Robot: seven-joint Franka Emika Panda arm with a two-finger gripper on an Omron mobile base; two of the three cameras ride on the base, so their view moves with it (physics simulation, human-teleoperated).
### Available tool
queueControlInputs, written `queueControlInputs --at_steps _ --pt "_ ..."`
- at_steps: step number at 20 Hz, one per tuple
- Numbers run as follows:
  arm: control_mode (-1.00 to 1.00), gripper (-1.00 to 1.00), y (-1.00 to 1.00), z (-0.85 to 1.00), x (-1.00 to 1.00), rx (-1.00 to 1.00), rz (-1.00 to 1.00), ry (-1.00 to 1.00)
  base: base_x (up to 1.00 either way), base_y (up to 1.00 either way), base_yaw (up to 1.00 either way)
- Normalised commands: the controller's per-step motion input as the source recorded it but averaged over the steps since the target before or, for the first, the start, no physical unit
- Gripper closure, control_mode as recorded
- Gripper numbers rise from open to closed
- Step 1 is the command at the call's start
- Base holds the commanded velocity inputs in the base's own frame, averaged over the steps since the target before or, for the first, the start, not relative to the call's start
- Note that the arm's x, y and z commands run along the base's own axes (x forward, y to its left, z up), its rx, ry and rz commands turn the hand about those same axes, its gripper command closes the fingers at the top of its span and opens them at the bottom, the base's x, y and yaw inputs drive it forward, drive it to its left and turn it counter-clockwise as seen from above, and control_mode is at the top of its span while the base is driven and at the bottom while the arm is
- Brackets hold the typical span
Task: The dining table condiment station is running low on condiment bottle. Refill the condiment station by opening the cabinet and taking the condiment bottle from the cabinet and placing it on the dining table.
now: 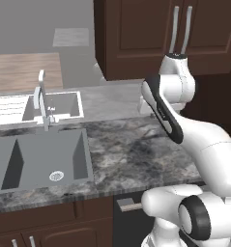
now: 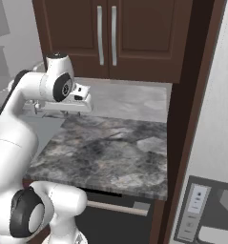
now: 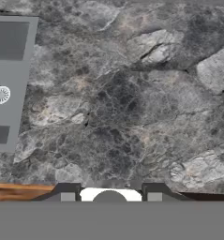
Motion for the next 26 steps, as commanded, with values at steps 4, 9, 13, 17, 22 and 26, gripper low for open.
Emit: queueControlInputs --at_steps 4,9,13,17,22,26 --pt "-1.0 -1.0 0.02 0.02 -0.58 -0.01 0.0 -0.19 0.0 0.0 0.0" --pt "-1.0 -1.0 -0.31 0.41 -0.9 -0.09 0.01 -0.73 0.0 0.0 0.0" --pt "-1.0 -1.0 -0.76 0.66 -0.31 -0.01 0.0 -0.68 0.0 0.0 0.0" --pt "-1.0 -1.0 -0.47 0.48 0.0 0.0 0.0 -0.59 0.0 0.0 0.0" --pt "-1.0 -1.0 -0.14 0.15 0.02 0.0 0.03 -0.35 0.0 0.0 0.0" --pt "-1.0 -1.0 -0.03 0.57 0.05 0.0 0.0 -0.29 0.0 0.0 0.0"
